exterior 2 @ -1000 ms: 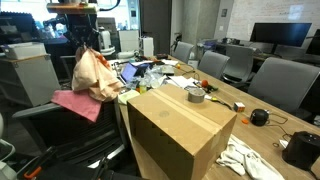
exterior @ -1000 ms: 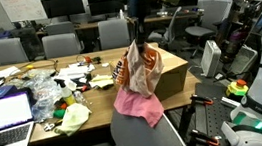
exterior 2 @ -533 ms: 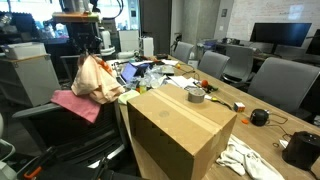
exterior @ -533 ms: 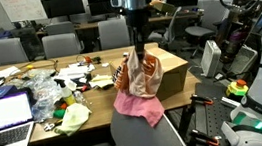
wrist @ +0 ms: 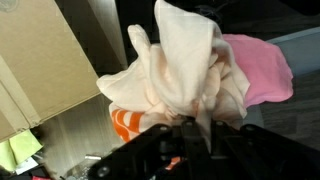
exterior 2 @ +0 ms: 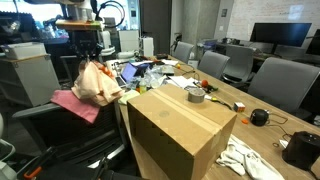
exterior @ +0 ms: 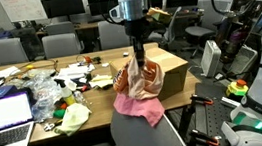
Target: Put the two objects on the headrest of the grey chair
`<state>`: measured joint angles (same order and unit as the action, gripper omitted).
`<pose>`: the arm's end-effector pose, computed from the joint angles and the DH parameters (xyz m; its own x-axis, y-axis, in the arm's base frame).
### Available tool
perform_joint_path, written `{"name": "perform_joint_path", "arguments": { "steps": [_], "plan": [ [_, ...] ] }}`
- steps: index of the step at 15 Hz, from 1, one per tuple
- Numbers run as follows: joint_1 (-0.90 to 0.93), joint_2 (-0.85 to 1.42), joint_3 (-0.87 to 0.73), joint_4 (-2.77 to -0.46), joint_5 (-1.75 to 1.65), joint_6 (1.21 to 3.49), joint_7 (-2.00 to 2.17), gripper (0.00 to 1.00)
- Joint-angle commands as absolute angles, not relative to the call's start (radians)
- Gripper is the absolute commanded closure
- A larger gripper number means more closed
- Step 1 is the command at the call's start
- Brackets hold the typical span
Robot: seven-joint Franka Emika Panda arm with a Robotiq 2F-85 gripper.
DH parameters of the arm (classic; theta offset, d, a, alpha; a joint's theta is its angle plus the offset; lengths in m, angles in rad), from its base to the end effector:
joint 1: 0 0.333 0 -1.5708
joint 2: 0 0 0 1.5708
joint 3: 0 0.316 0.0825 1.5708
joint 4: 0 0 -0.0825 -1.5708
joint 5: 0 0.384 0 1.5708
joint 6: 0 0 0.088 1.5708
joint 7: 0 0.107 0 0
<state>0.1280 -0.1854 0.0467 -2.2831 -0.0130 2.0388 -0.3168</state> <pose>0.4706 0.0827 0.4249 0.8775 0.4755 -0.0624 0.4765 -0.8792 0.0004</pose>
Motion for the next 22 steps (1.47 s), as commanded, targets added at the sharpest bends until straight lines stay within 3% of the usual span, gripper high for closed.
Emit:
{"name": "perform_joint_path", "arguments": {
  "steps": [1,22],
  "plan": [
    [0.122,-0.143,0.061,-2.256,-0.030,2.054,-0.297,0.98],
    [0.118,-0.009,0.076,-2.239,-0.101,2.087,-0.225,0.98]
  ]
}}
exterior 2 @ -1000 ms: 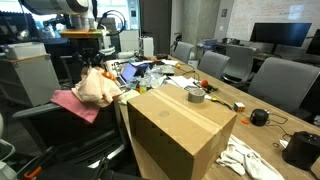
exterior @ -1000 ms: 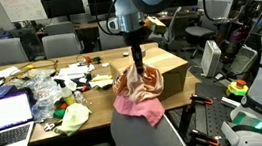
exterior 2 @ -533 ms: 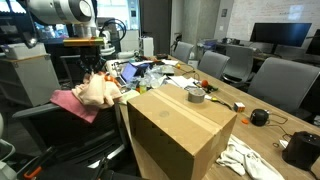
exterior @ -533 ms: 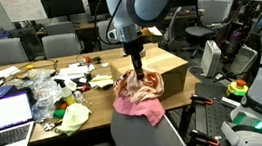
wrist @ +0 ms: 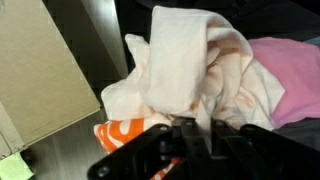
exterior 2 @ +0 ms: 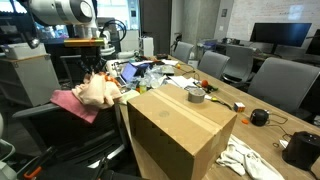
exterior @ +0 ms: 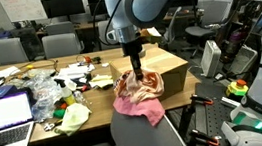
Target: Put the two objects on the headrest of the grey chair
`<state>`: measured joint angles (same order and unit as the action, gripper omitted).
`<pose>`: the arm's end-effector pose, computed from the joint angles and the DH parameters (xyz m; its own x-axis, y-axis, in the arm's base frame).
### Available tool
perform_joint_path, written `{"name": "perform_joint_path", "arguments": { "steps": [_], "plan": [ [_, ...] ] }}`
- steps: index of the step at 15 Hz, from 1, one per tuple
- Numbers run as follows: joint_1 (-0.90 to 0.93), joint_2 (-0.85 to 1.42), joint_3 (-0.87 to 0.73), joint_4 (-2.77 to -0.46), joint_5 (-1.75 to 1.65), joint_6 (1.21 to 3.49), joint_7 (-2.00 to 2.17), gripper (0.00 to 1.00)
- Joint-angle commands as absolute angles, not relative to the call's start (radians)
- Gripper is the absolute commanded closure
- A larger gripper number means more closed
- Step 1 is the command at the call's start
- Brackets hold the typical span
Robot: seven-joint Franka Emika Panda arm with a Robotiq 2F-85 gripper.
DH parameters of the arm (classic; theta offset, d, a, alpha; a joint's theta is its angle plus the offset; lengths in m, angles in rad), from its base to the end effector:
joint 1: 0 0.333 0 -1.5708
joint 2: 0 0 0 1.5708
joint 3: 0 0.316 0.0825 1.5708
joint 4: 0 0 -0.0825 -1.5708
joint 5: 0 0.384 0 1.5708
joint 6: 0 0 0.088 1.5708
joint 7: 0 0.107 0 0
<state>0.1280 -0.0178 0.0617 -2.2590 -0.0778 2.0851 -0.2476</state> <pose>0.4912 0.0904 0.3572 0.8750 0.4544 -0.1671 0.4640 -0.8856 0.0217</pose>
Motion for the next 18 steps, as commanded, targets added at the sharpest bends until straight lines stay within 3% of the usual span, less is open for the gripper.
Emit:
{"name": "perform_joint_path", "arguments": {
  "steps": [1,3,11,13,18],
  "plan": [
    [0.118,-0.009,0.076,-2.239,-0.101,2.087,-0.224,0.98],
    [0.118,-0.010,0.076,-2.238,-0.099,2.084,-0.223,0.64],
    [0.117,-0.018,0.075,-2.239,-0.096,2.085,-0.218,0.05],
    [0.115,-0.027,0.074,-2.241,-0.099,2.090,-0.213,0.00],
    [0.100,-0.084,0.064,-2.244,-0.088,2.105,-0.203,0.00]
  ]
}}
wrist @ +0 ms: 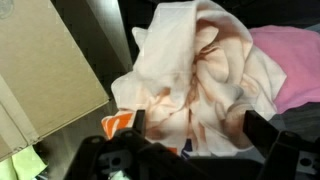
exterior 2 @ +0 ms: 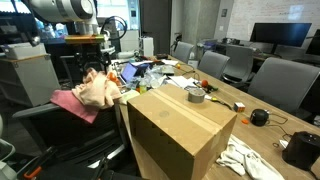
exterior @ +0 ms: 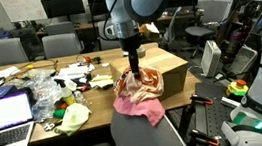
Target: Put the two objects on the headrest of the grey chair
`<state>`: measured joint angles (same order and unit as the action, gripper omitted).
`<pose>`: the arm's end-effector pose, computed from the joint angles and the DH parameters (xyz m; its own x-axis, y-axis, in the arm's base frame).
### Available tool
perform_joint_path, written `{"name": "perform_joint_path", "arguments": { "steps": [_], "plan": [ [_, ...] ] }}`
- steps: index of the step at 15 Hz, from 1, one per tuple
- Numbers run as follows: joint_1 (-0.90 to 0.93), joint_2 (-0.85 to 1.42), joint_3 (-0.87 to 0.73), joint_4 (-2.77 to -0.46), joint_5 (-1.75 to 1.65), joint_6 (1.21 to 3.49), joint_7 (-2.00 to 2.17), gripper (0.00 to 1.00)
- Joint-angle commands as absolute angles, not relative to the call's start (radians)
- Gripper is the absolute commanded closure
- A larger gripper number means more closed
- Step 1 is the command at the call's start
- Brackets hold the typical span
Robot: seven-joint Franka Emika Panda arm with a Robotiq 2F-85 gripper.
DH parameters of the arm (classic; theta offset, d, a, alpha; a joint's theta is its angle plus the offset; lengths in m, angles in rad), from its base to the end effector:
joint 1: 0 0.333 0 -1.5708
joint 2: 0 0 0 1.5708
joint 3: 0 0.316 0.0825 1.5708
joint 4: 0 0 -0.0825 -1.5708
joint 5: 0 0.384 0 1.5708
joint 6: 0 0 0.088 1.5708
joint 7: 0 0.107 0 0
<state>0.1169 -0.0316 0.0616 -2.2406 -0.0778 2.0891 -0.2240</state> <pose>0.4974 0.0859 0.3723 0.8957 0.4245 -0.1322 0.4323 -0.9010 0.0359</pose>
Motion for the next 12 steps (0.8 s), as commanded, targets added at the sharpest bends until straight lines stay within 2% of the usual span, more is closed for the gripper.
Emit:
{"name": "perform_joint_path", "arguments": {
  "steps": [1,12],
  "plan": [
    [0.095,-0.099,0.061,-2.246,-0.087,2.108,-0.199,0.00],
    [0.002,-0.231,-0.031,-2.259,-0.040,2.091,-0.168,0.00]
  ]
}}
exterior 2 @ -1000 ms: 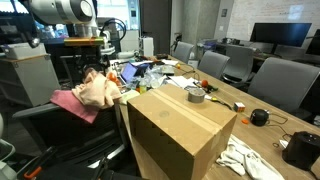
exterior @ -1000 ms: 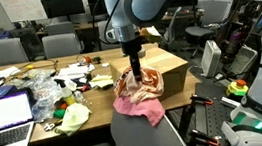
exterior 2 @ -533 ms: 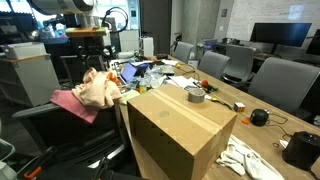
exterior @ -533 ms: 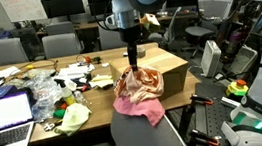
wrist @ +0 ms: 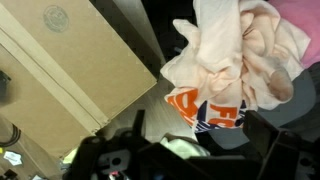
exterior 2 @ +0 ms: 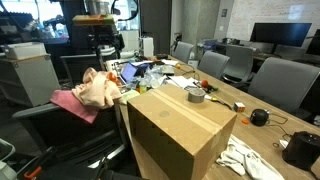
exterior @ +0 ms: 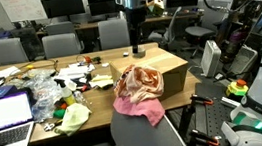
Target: Put the two objects on the headrest of the grey chair
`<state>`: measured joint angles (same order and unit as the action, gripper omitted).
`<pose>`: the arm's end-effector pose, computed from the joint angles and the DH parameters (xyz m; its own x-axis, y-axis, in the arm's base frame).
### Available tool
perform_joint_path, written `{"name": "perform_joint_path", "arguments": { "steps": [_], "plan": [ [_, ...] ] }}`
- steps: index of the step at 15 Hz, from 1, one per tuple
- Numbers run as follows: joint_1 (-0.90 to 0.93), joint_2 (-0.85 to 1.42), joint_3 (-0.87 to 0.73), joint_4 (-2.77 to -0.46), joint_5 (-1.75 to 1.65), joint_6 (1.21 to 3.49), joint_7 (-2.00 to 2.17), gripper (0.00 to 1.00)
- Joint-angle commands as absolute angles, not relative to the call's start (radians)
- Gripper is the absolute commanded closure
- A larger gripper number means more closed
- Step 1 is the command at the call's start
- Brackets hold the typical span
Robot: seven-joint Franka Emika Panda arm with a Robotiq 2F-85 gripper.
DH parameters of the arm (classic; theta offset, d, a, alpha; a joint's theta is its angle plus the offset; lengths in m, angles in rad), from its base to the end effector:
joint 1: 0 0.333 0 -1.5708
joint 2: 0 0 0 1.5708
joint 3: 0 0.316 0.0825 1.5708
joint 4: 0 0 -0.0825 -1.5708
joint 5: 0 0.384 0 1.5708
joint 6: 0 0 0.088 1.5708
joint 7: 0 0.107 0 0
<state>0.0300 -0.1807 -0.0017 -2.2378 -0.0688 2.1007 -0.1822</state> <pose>0.4949 0.0107 0.4492 0.9697 0.2425 0.0309 0.2400 -0.9684 0.0672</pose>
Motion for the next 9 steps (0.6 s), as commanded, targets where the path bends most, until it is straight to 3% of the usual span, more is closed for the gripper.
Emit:
{"name": "perform_joint_path", "arguments": {
  "steps": [1,9],
  "plan": [
    [-0.010,-0.237,-0.045,-2.263,-0.035,2.087,-0.166,0.00],
    [-0.117,-0.340,-0.173,-2.402,0.055,2.077,-0.169,0.00]
  ]
}}
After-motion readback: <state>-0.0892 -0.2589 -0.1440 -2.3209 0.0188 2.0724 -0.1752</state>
